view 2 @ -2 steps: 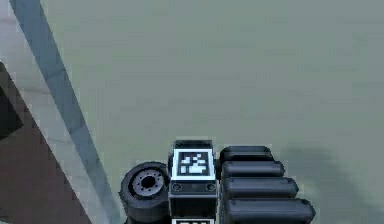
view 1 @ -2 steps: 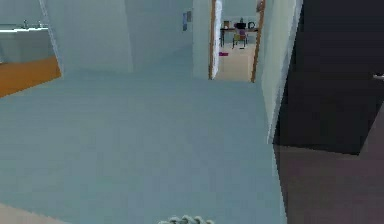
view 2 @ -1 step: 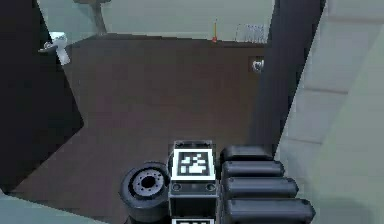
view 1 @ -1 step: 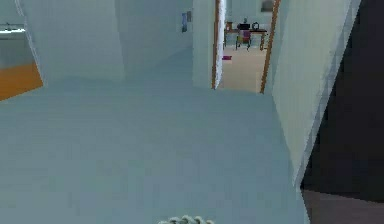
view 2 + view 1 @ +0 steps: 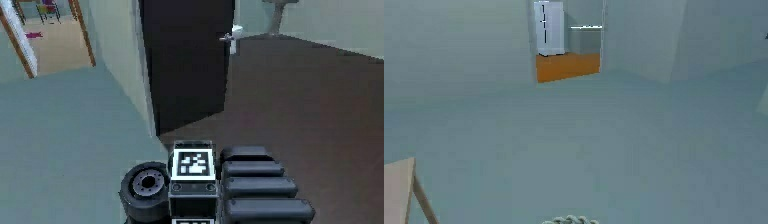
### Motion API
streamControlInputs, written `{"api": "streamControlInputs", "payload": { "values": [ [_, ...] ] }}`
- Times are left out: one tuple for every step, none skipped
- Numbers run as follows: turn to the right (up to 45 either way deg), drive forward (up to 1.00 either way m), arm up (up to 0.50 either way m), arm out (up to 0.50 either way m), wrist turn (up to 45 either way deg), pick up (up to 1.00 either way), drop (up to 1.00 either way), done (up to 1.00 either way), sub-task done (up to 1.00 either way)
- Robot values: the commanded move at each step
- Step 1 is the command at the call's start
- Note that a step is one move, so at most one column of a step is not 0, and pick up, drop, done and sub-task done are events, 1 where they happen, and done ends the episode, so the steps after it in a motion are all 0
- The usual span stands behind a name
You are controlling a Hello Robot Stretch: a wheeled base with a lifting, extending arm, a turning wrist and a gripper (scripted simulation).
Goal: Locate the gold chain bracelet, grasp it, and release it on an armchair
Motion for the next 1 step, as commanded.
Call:
{"api": "streamControlInputs", "payload": {
  "values": [
    [-18.0,0.0,0.0,0.0,0.0,0.0,0.0,0.0,0.0]
  ]
}}
